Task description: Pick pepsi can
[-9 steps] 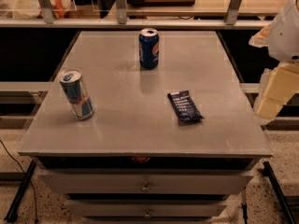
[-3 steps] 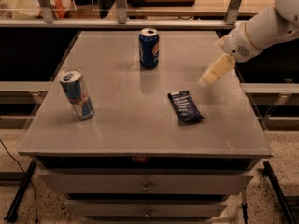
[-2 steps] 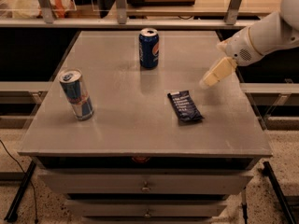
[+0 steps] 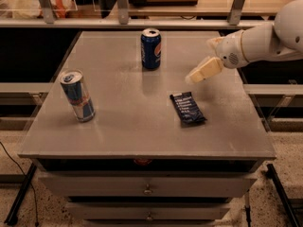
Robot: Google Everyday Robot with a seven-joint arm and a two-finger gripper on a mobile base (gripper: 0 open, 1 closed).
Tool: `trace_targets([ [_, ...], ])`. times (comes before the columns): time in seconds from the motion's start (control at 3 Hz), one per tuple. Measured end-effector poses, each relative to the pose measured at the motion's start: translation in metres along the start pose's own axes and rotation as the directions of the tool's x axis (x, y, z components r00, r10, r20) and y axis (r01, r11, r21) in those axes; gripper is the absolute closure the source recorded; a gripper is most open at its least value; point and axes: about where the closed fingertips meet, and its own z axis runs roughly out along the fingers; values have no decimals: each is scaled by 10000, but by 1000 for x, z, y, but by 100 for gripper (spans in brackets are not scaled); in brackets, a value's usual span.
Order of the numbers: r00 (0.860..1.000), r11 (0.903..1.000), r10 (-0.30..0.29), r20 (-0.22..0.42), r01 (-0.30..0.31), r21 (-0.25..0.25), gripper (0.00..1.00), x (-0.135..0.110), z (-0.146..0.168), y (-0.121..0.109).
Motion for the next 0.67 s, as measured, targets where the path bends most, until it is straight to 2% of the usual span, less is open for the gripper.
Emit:
trace_targets([
  [0.33,9984,9995,-301,488,299,50,0,-21,19,-4],
  [0.67,9962,9984,-535,689,545,-129,0,-37,40,-6],
])
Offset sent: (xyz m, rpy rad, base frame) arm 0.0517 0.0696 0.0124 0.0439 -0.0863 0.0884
